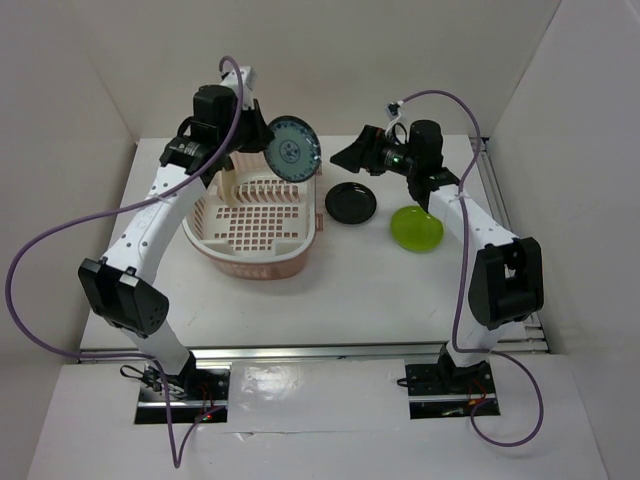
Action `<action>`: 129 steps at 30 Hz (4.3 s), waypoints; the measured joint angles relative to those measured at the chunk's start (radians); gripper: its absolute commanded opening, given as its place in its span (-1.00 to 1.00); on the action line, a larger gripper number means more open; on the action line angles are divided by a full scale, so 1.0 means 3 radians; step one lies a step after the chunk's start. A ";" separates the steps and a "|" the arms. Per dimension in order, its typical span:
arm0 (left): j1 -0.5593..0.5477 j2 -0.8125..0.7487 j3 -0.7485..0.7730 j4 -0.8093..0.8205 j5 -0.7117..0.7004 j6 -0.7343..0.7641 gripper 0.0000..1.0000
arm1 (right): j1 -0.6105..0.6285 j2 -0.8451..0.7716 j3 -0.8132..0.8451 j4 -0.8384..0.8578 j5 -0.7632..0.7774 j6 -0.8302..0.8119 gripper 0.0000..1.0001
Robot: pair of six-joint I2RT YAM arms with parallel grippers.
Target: Load the plates into the dish rack
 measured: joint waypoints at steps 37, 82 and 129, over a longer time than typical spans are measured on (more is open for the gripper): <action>-0.0380 0.0529 -0.0472 0.0914 -0.3129 0.1872 -1.00 | 0.0187 -0.0048 -0.0139 -0.0329 0.0360 -0.0128 1.00; -0.0116 0.0848 -0.0713 0.0941 -0.2775 0.1601 -1.00 | 0.0187 -0.0034 -0.0137 -0.0312 0.0200 -0.0037 1.00; -0.0206 0.0635 -0.0379 0.0523 -0.2466 0.1184 1.00 | 0.0009 0.0226 0.0041 -0.0465 0.0369 -0.0268 1.00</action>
